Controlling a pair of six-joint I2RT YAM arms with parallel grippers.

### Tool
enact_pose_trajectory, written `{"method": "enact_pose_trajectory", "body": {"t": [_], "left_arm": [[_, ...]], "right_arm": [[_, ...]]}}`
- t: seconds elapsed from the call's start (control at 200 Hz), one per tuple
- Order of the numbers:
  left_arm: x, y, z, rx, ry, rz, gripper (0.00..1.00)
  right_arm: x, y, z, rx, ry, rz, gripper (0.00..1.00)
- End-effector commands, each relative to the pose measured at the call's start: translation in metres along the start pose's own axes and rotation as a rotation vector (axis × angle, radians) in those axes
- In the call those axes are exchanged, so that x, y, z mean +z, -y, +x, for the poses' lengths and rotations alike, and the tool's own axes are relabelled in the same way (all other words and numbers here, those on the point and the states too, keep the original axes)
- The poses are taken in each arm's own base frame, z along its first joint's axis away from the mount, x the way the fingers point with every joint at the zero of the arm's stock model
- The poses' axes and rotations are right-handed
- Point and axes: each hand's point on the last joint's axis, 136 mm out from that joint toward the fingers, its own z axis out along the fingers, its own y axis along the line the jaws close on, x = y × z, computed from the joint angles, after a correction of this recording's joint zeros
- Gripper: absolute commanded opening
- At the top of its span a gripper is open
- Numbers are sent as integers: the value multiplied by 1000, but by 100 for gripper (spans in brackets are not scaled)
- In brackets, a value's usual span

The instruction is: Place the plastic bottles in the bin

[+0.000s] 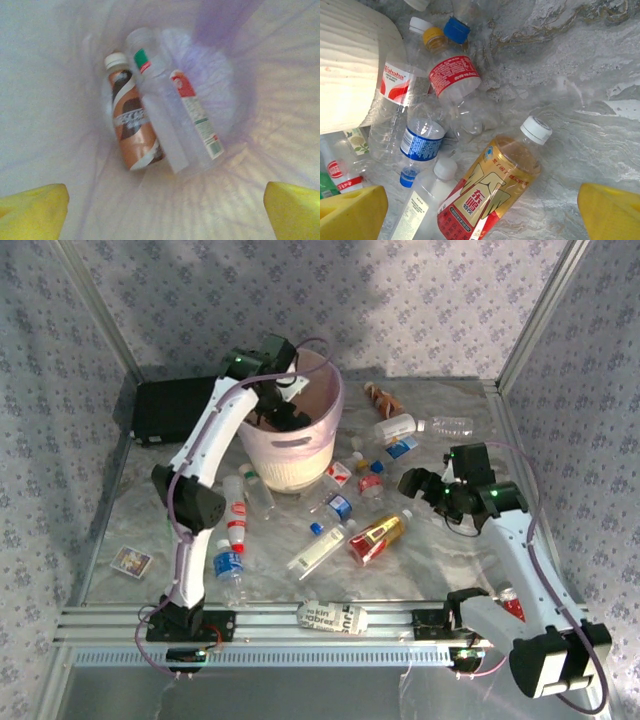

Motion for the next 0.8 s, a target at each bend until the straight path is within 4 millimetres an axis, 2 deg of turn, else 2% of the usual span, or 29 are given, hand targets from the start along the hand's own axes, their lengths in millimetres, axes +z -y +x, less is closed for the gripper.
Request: {"method": "enact_pose_trajectory", "body": {"t": [0.0,0.09,0.19,0.335,0.42,0.65,0.675,0.795], "left_arm": [[-43,-5,21,13,44,-44,100],[-52,-9,38,-16,48,-54,100],[-53,-10,56,-40,45,-63,100],[-56,-17,62,-121,135,-44,100],[-61,-20,55,-148,183,-31,100],[-84,-27,21,-205,331,45,100],[-95,-29,14,-210,374,52,100],[-109,-33,6,-220,426,59,100]], "right_arm": [[0,-6,-8,9,36,25,99],[7,-9,-3,8,32,37,99],[17,-8,6,25,2,57,98],[33,3,24,25,-49,113,95],[37,9,34,27,-71,139,95],[43,22,52,67,-97,164,91],[45,22,54,70,-99,164,91],[57,21,60,70,-113,165,89]]}}
